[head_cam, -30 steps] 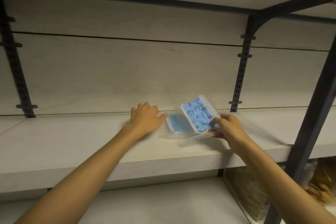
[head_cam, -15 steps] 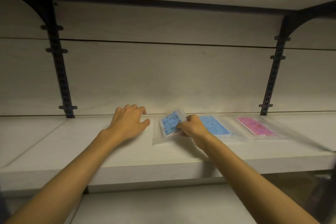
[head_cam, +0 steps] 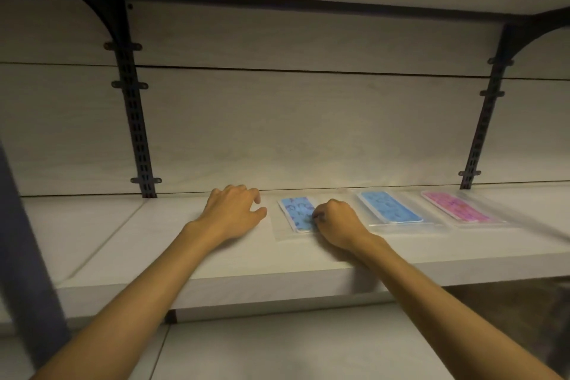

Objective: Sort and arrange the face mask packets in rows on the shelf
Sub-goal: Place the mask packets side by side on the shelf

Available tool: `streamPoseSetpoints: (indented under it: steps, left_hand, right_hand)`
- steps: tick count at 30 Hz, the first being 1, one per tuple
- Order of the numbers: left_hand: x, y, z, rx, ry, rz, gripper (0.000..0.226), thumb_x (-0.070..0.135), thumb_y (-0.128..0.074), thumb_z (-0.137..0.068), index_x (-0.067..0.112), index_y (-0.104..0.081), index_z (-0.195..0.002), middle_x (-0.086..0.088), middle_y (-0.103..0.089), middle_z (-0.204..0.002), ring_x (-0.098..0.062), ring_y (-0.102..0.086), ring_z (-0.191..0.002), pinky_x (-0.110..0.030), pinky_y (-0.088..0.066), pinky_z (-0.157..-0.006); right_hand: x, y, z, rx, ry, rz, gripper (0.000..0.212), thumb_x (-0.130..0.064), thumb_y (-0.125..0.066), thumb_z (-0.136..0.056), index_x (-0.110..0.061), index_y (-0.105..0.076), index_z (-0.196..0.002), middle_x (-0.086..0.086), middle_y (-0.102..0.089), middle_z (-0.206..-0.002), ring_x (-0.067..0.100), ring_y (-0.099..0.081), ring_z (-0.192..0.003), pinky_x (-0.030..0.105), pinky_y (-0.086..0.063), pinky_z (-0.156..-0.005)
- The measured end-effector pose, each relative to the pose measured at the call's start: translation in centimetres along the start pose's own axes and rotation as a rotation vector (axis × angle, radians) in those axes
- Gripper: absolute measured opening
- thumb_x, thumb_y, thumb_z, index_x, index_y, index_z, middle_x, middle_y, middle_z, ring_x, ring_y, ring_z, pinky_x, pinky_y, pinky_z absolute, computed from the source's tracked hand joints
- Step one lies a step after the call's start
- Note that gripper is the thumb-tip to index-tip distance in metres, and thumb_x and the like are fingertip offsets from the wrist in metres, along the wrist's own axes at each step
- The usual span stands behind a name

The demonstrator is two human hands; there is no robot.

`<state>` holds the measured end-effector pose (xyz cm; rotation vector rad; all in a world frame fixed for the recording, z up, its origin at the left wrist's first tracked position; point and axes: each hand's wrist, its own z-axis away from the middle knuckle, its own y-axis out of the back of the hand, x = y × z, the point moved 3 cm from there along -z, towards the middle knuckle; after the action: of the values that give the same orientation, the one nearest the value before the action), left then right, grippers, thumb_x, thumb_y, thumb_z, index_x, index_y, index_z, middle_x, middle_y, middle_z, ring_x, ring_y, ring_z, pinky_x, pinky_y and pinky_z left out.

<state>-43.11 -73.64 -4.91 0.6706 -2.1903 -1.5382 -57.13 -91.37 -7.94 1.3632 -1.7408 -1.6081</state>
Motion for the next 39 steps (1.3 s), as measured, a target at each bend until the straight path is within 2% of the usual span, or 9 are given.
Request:
streamPoseSetpoints:
  steps: [6,11,17,22,27,34,36,39]
  left_hand:
    - [1.0,1.1,1.7,0.021,0.003,0.029,0.039,0.052,-0.044,-0.096,0.029,-0.058,-0.123,0.005,-0.061,-0.123,-0.019,-0.056,-0.112,-0.037,-0.038,-0.093]
    - [2.0,2.9,4.8,0.101,0.030,0.069,0.036,0.050,-0.046,-0.096,0.030,-0.058,-0.124,0.007,-0.062,-0.122,-0.017,-0.056,-0.110,-0.036,-0.039,-0.095]
    - [1.4,4.8,11.0,0.141,0.079,0.152,0.034,0.046,-0.050,-0.096,0.032,-0.059,-0.126,0.009,-0.059,-0.124,-0.014,-0.053,-0.113,-0.036,-0.043,-0.097]
    - [-0.9,5.6,16.1,0.167,0.130,0.188,0.033,0.046,-0.051,-0.095,0.035,-0.057,-0.126,0.011,-0.058,-0.125,-0.011,-0.054,-0.111,-0.037,-0.047,-0.096]
    - [-4.6,6.7,21.3,0.221,0.145,0.192,0.031,0.041,-0.052,-0.097,0.033,-0.055,-0.127,0.012,-0.053,-0.129,-0.009,-0.049,-0.118,-0.035,-0.043,-0.101]
    - [-13.3,8.9,28.1,0.279,0.148,0.200,0.022,0.035,-0.058,-0.095,0.031,-0.059,-0.117,0.013,-0.055,-0.112,-0.007,-0.054,-0.102,-0.029,-0.049,-0.089]
    - [-17.0,9.5,30.2,0.264,0.141,0.197,0.020,0.033,-0.059,-0.095,0.030,-0.059,-0.114,0.013,-0.056,-0.112,-0.006,-0.054,-0.101,-0.026,-0.048,-0.087]
    - [-21.7,10.1,32.4,0.247,0.128,0.186,0.021,0.036,-0.057,-0.095,0.032,-0.060,-0.115,0.013,-0.058,-0.116,-0.008,-0.054,-0.104,-0.031,-0.047,-0.088]
  right_hand:
    - [-0.5,0.6,1.0,0.020,0.023,-0.010,0.030,-0.016,-0.048,-0.097,-0.007,-0.073,-0.111,0.014,-0.067,-0.118,0.028,-0.060,-0.101,0.038,-0.052,-0.088]
    - [-2.3,2.5,3.3,0.145,0.190,-0.082,0.031,-0.018,-0.056,-0.095,-0.009,-0.068,-0.122,0.009,-0.062,-0.125,0.026,-0.057,-0.112,0.031,-0.045,-0.090]
    - [-6.2,2.7,6.9,0.138,0.340,-0.138,0.029,-0.031,-0.056,-0.093,-0.025,-0.068,-0.119,-0.002,-0.066,-0.117,0.017,-0.062,-0.103,0.035,-0.051,-0.086]
    - [-10.5,1.7,10.2,0.083,0.399,-0.182,0.029,-0.030,-0.057,-0.092,-0.023,-0.067,-0.119,-0.005,-0.066,-0.116,0.013,-0.064,-0.094,0.038,-0.053,-0.084]
    - [-16.6,-0.1,12.3,0.096,0.464,-0.176,0.028,-0.031,-0.055,-0.091,-0.028,-0.066,-0.117,-0.008,-0.066,-0.113,0.012,-0.065,-0.091,0.035,-0.052,-0.083]
    - [-27.9,-4.5,15.3,0.139,0.490,-0.186,0.026,-0.031,-0.056,-0.094,-0.026,-0.065,-0.119,-0.007,-0.065,-0.114,0.009,-0.063,-0.093,0.032,-0.055,-0.081]
    - [-32.2,-6.0,16.2,0.149,0.484,-0.198,0.025,-0.030,-0.057,-0.094,-0.027,-0.064,-0.118,-0.007,-0.065,-0.113,0.010,-0.063,-0.093,0.032,-0.056,-0.081]
    - [-37.3,-7.8,17.2,0.143,0.506,-0.194,0.022,-0.028,-0.057,-0.093,-0.026,-0.064,-0.114,-0.005,-0.063,-0.106,0.014,-0.063,-0.090,0.035,-0.057,-0.079]
